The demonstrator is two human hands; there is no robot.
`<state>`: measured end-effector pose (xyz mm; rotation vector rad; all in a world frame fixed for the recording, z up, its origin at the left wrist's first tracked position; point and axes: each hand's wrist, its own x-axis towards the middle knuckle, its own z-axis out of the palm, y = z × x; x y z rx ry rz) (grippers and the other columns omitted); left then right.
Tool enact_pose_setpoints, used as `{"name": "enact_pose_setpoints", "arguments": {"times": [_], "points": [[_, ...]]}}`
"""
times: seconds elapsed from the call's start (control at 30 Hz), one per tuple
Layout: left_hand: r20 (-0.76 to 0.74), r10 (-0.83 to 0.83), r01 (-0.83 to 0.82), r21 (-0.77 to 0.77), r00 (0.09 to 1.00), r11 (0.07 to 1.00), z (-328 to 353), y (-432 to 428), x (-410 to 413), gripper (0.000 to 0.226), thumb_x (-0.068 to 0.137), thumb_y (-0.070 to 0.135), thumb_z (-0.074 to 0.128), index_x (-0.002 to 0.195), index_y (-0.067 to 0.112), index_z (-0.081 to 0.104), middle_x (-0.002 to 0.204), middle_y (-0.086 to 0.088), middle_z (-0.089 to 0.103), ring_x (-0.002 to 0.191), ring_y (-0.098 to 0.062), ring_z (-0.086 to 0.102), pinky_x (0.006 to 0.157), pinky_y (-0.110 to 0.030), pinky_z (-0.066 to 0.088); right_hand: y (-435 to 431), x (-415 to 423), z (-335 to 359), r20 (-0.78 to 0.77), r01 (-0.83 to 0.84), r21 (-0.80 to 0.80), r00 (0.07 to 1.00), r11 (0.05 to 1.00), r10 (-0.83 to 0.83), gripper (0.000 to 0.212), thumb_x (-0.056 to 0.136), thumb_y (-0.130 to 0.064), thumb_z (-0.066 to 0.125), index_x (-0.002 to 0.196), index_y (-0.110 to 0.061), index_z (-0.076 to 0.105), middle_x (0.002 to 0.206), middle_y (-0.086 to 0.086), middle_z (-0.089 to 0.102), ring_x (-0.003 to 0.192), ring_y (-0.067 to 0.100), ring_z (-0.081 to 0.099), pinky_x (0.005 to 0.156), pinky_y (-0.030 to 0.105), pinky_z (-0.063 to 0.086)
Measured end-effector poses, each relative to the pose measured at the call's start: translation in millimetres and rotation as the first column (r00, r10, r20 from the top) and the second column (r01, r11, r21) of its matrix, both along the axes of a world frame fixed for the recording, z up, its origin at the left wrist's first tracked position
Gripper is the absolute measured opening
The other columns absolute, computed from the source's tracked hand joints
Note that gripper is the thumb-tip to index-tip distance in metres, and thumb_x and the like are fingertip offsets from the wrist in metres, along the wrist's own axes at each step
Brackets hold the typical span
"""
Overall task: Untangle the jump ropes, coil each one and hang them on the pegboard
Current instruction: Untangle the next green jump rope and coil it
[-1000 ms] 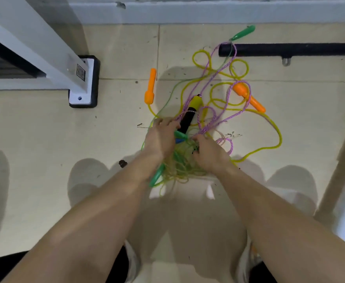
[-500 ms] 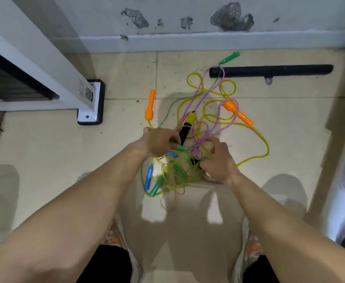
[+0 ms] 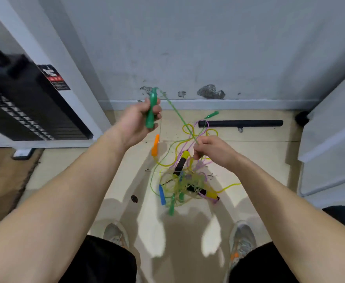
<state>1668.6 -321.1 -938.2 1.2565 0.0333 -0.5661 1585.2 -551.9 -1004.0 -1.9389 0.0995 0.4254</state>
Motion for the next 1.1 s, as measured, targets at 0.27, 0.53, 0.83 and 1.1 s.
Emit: {"name": "enact_pose_setpoints", "arguments": {"times": [0.27, 0.53, 0.83, 1.1], "points": [[0.15, -0.017, -0.068, 0.542, 0.988, 0.838, 7, 12, -27, 0.043, 0.075, 0.061, 0.075, 0.089, 0.022, 0.066, 0.077, 0.006, 0.051, 0.066, -0.011, 0.047, 0.068, -0.029, 0.037, -1, -12, 61, 0.059, 0.124, 0.15, 0.989, 0.981, -0.134, 0.02, 0.104, -0.015, 0.051, 0.09, -0.012, 0.065, 0.072, 0.002, 0.068, 0.058, 0.018, 0.065, 0.059, 0.027, 0.05], [0.325, -0.366, 0.153, 0.529, 0.872, 0.835, -9, -51, -73, 0.017, 0.095, 0.021, 0.065, 0.102, 0.01, 0.075, 0.044, 0.016, 0.041, 0.045, 0.0, 0.037, 0.048, -0.016, 0.028, 25, 13, 127, 0.085, 0.242, 0.49, 0.943, 0.837, -0.322, 0.015, 0.103, -0.021, 0.053, 0.096, -0.015, 0.064, 0.067, -0.005, 0.063, 0.046, 0.011, 0.055, 0.047, 0.022, 0.05], [0.009, -0.08, 0.08, -0.197, 0.997, 0.977, 33, -52, -49, 0.03, 0.104, 0.029, 0.041, 0.086, 0.013, 0.058, 0.048, 0.009, 0.036, 0.042, -0.006, 0.03, 0.054, -0.024, 0.028, 13, 1, 52, -0.122, 0.433, 0.284, 0.901, 0.855, -0.416, 0.037, 0.102, -0.033, 0.034, 0.097, -0.018, 0.068, 0.091, 0.0, 0.07, 0.083, 0.017, 0.061, 0.075, 0.035, 0.038], [-0.056, 0.41, -0.407, -0.302, 0.91, 0.862, 33, 5, 11, 0.025, 0.106, 0.031, 0.04, 0.093, 0.021, 0.059, 0.058, 0.012, 0.051, 0.048, -0.003, 0.042, 0.05, -0.017, 0.031, 2, -22, -4, -0.104, 0.079, 0.021, 0.992, 0.997, -0.077, 0.034, 0.104, -0.023, 0.043, 0.078, -0.018, 0.065, 0.076, 0.004, 0.062, 0.078, 0.019, 0.06, 0.086, 0.044, 0.045]]}}
